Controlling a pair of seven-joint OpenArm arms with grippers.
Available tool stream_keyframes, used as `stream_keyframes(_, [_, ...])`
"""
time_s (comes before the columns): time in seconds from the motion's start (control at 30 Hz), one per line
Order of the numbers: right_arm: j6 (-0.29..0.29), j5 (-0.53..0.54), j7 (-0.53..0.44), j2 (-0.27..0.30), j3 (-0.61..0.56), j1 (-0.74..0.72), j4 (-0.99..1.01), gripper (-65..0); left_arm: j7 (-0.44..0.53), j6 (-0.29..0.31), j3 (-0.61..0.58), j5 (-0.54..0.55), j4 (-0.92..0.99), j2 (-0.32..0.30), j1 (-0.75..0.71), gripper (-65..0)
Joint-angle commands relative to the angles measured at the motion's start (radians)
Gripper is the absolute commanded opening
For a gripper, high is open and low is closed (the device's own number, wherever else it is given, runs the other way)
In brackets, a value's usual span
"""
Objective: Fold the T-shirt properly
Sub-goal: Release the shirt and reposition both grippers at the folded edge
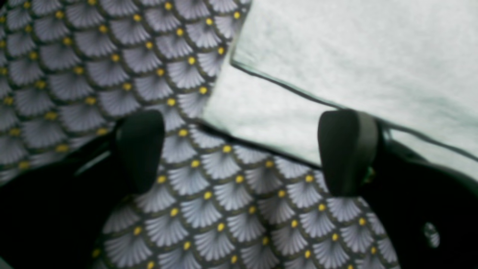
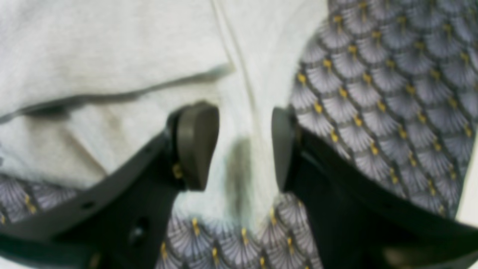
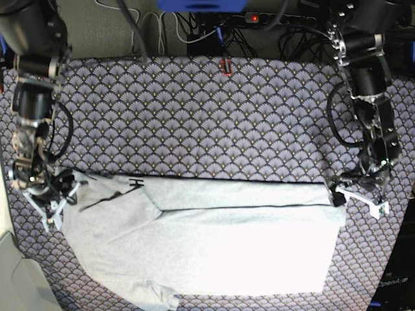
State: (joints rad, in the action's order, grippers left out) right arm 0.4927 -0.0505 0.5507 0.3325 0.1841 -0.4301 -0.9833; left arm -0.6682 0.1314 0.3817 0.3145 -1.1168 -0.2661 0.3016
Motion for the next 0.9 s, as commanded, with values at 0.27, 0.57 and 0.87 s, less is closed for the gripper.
stream_keyframes(0.27, [0.001,0.018,-0.022,0.012,0.002,0.044,-0.09,-36.8,0.112,-0.002,0.003,0.041,0.083,-0.015,0.031,-0.7])
stream_keyframes(0.57, [0.001,0.018,-0.022,0.012,0.002,0.056,-0.088,-36.8,0.222,-0.002,0.003,0.045,0.261,-0.012,0.069,-0.7])
stream_keyframes(0.87, [0.001,0.016,-0.022,0.012,0.001,0.053,-0.085,-36.8,0.252,-0.002,-0.002,0.047,0.297,0.014,0.097,-0.7])
